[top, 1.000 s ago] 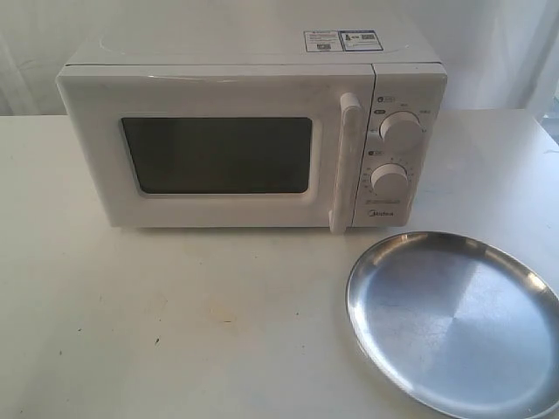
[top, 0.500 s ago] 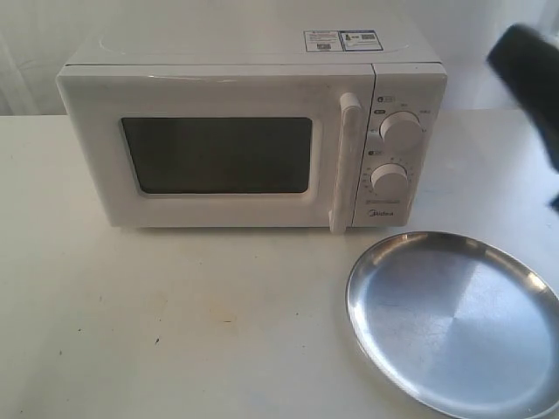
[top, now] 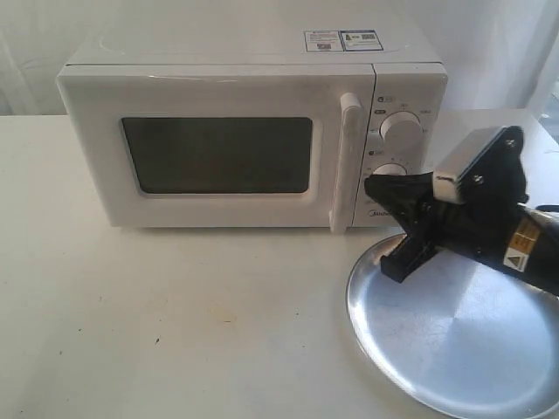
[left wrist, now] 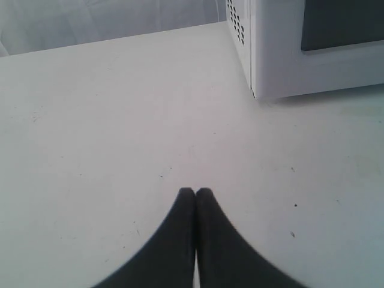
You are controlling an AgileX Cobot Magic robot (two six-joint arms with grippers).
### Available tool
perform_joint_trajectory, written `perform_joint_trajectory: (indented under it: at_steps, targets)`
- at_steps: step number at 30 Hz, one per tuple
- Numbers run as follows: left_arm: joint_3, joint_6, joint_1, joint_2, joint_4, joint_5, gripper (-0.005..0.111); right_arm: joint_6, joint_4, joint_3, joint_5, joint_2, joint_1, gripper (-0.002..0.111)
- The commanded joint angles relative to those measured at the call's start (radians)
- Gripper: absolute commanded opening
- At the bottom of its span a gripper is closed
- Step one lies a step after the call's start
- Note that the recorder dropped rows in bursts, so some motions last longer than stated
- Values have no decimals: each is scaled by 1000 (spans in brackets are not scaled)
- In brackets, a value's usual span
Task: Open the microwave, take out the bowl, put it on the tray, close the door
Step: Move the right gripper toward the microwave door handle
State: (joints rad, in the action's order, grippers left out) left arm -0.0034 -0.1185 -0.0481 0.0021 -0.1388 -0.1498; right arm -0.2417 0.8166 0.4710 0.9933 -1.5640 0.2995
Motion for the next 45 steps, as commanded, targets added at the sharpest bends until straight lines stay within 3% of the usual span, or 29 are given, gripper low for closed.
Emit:
perform_joint_trajectory:
  at_steps: [1, 8, 13, 18, 24, 28, 31, 33, 38, 45]
  targets:
    - [3, -6, 1, -2, 4, 1, 0, -6, 146, 106, 26, -132, -7, 0]
    - [3, -6, 1, -2, 4, 1, 0, -121, 305, 161, 71, -168, -140, 0]
    - [3, -6, 1, -2, 4, 1, 0, -211, 445, 184, 228, -184, -254, 0]
    - [3, -6, 1, -2, 4, 1, 0, -465, 739, 335, 228, -254, -244, 0]
    - [3, -6, 1, -2, 4, 1, 0, -467, 734, 394, 228, -313, -239, 1]
    - [3, -6, 1, -2, 4, 1, 0, -424, 703, 394, 228, -313, -239, 18]
    - [3, -6, 1, -2, 4, 1, 0, -424, 657, 394, 228, -313, -239, 45]
    - [3, -6, 1, -2, 4, 1, 0, -414, 629, 394, 228, -313, -237, 54]
    - [3, -6, 1, -2, 4, 1, 0, -389, 573, 394, 228, -313, -223, 54]
    - [3, -6, 1, -2, 4, 1, 0, -385, 557, 417, 187, -313, -122, 54]
